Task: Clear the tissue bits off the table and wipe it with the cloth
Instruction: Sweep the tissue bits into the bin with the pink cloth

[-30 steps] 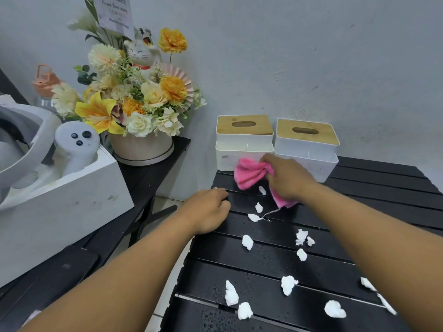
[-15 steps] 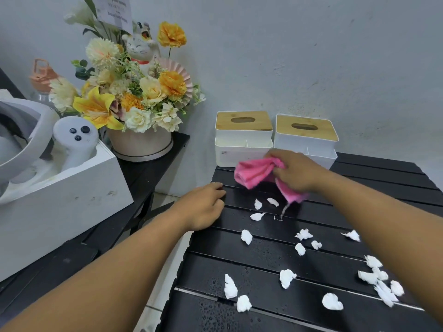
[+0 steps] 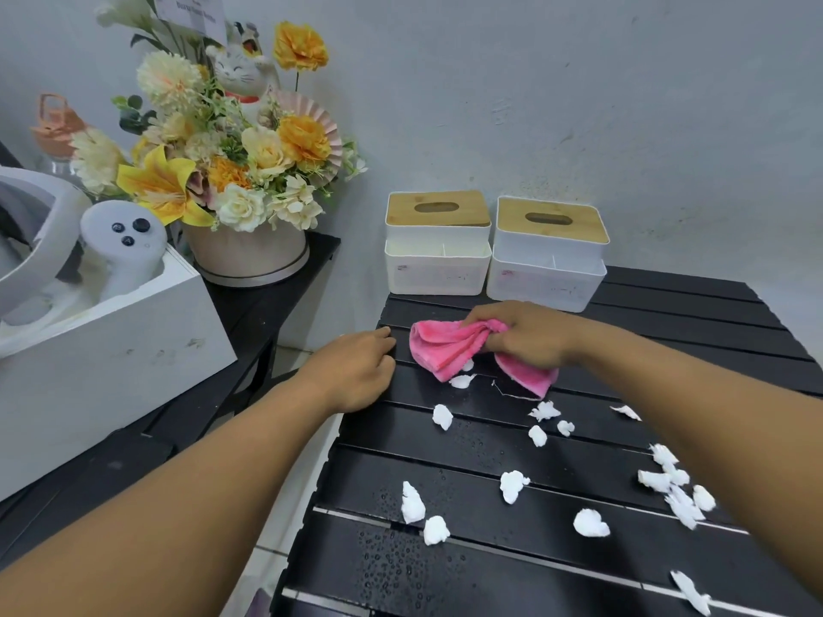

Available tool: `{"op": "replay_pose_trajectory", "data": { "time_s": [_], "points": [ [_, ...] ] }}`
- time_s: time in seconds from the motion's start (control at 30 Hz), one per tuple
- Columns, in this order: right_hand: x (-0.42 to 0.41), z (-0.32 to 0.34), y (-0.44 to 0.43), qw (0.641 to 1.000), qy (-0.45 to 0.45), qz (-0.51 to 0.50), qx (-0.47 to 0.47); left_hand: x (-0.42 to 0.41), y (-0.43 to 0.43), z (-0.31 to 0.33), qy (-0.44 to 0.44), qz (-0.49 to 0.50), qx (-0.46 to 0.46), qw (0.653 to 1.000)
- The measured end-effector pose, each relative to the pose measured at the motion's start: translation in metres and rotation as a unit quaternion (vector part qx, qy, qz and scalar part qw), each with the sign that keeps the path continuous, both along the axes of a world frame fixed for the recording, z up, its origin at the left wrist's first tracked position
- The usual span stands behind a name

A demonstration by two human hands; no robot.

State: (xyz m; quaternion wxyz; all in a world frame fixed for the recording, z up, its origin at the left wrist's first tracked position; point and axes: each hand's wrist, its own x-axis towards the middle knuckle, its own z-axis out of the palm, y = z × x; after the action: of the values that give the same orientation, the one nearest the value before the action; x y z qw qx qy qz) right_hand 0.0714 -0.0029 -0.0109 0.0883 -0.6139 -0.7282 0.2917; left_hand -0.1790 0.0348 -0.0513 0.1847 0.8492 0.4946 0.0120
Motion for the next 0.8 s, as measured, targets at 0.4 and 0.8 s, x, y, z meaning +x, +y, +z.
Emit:
{"op": "replay_pose_trajectory", "data": {
  "time_s": [0.4, 0.8],
  "points": [
    [0.002, -0.003, -0.052, 0.999, 0.023, 0.017, -0.016, 0.003, -0.038, 0.010, 0.032, -0.037, 0.019, 0.999],
    [-0.049, -0.001, -0.062, 0.996, -0.020, 0.083, 0.034, -0.027, -0.052, 0.012, -0.025, -0.030, 0.023, 0.999]
  ]
}}
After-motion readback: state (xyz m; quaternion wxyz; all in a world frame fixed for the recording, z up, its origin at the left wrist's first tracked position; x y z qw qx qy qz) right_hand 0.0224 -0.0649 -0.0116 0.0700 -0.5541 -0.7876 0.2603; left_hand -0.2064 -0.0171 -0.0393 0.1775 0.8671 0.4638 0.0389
